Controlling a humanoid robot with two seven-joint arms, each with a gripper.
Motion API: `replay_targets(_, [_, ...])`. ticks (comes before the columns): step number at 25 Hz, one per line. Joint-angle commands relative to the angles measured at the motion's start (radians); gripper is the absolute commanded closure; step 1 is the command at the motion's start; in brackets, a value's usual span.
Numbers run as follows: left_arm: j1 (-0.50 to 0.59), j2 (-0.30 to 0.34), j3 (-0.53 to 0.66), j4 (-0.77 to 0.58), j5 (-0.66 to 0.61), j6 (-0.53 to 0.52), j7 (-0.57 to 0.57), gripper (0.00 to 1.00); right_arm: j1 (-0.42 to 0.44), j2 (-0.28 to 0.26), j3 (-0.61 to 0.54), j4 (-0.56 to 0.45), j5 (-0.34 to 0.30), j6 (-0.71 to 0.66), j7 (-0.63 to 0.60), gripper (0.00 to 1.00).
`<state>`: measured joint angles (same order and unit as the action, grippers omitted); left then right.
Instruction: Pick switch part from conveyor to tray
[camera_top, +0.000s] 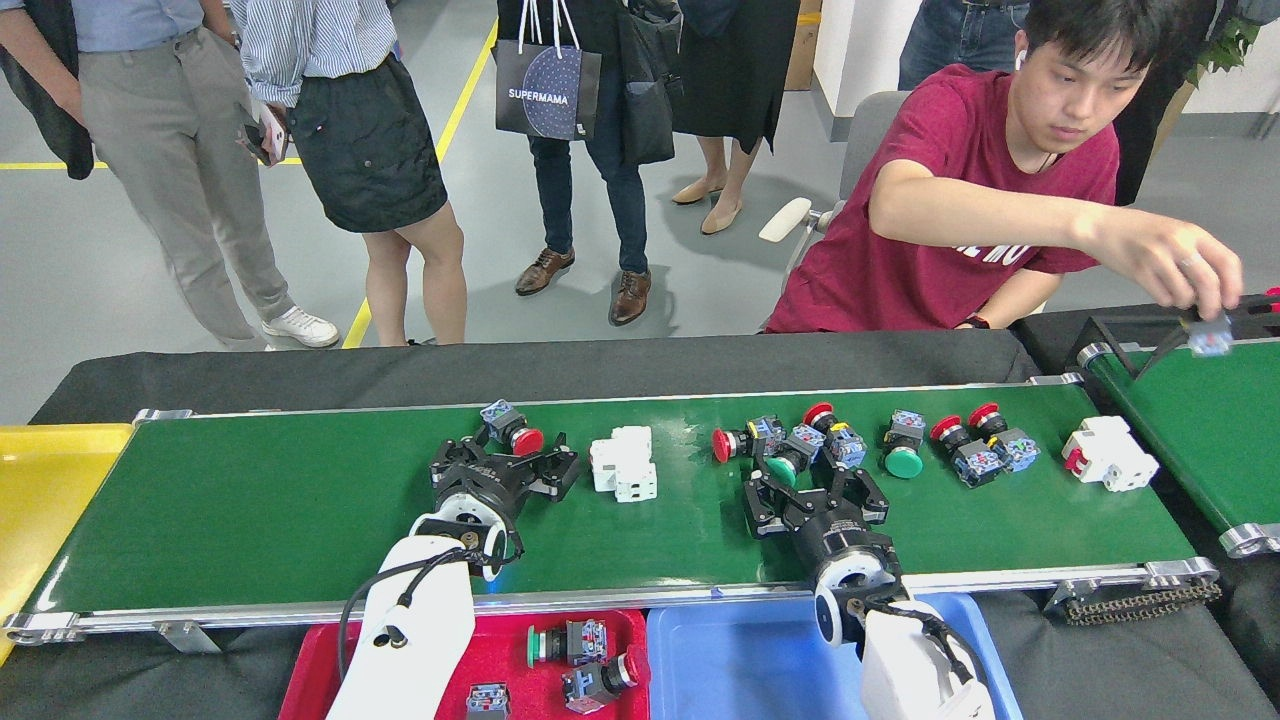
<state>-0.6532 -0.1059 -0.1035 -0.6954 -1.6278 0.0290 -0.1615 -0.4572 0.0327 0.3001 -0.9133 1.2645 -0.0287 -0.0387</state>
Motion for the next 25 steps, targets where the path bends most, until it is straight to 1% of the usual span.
replay_targets(1, [-0.037,0.015,-0.002,0.034,0.000,0.104,0.040,0.13,-0.024,-0.007,-0.004,-0.015,-0.007,-0.092,0.002,0.87])
replay_targets(3, [-0.048,0.025,-0.001,0.074,0.002,0.157,0.071,0.36,-0.024,-0.007,-0.004,-0.029,-0.008,-0.114,0.002,0.91])
replay_targets(5, [-0.049,0.040,0.002,0.088,0.005,0.169,0.086,0.69,-0.023,-0.008,-0.004,-0.053,-0.010,-0.132,0.002,0.91])
replay_targets(7, [-0.043,0.046,0.013,0.089,0.032,0.169,0.088,0.82,-0.018,-0.007,-0.004,-0.081,-0.010,-0.166,0.002,0.92])
replay_targets(9, [-0.029,0.048,0.015,0.085,0.055,0.164,0.089,0.91,-0.009,-0.008,-0.009,-0.110,-0.011,-0.200,0.005,0.92])
replay_targets(11, [0.001,0.048,0.012,0.063,0.055,0.157,0.093,0.95,-0.009,-0.008,-0.010,-0.116,-0.014,-0.211,0.013,0.93])
replay_targets(12, [0.023,0.048,0.004,0.030,0.054,0.144,0.103,0.96,-0.006,-0.011,-0.010,-0.128,-0.022,-0.211,0.014,0.93])
replay_targets(13, [0.053,0.052,0.004,-0.023,0.054,0.111,0.111,0.97,0.009,-0.022,-0.010,-0.162,-0.034,-0.214,0.017,0.93])
replay_targets(14, [0.090,0.064,0.004,-0.078,0.054,0.062,0.112,0.98,0.031,-0.040,-0.010,-0.217,-0.048,-0.223,0.019,0.93])
replay_targets(15, [0.136,0.094,0.004,-0.157,0.052,-0.001,0.112,0.98,0.074,-0.066,-0.009,-0.301,-0.071,-0.250,0.029,0.93])
replay_targets(16, [0.168,0.117,0.004,-0.220,0.052,-0.050,0.111,0.98,0.112,-0.082,-0.009,-0.361,-0.093,-0.280,0.046,0.93])
replay_targets(17, [0.219,0.153,0.007,-0.309,0.052,-0.119,0.112,0.98,0.169,-0.102,-0.009,-0.449,-0.125,-0.343,0.071,0.93])
replay_targets(19, [0.335,0.225,0.016,-0.472,0.059,-0.259,0.111,0.97,0.281,-0.152,-0.009,-0.587,-0.172,-0.500,0.095,0.93])
replay_targets(20, [0.401,0.262,0.021,-0.556,0.062,-0.328,0.111,0.96,0.327,-0.174,-0.012,-0.640,-0.191,-0.569,0.100,0.93])
replay_targets(21, [0.471,0.287,0.031,-0.641,0.069,-0.392,0.111,0.96,0.367,-0.188,-0.015,-0.676,-0.203,-0.622,0.100,0.93])
replay_targets(22, [0.532,0.301,0.047,-0.713,0.077,-0.446,0.111,0.95,0.390,-0.191,-0.015,-0.690,-0.206,-0.648,0.100,0.93])
replay_targets(24, [0.667,0.311,0.079,-0.854,0.101,-0.564,0.108,0.92,0.417,-0.189,-0.012,-0.696,-0.206,-0.703,0.100,0.92])
replay_targets(25, [0.736,0.315,0.090,-0.925,0.114,-0.638,0.109,0.86,0.422,-0.188,-0.012,-0.697,-0.205,-0.725,0.102,0.92])
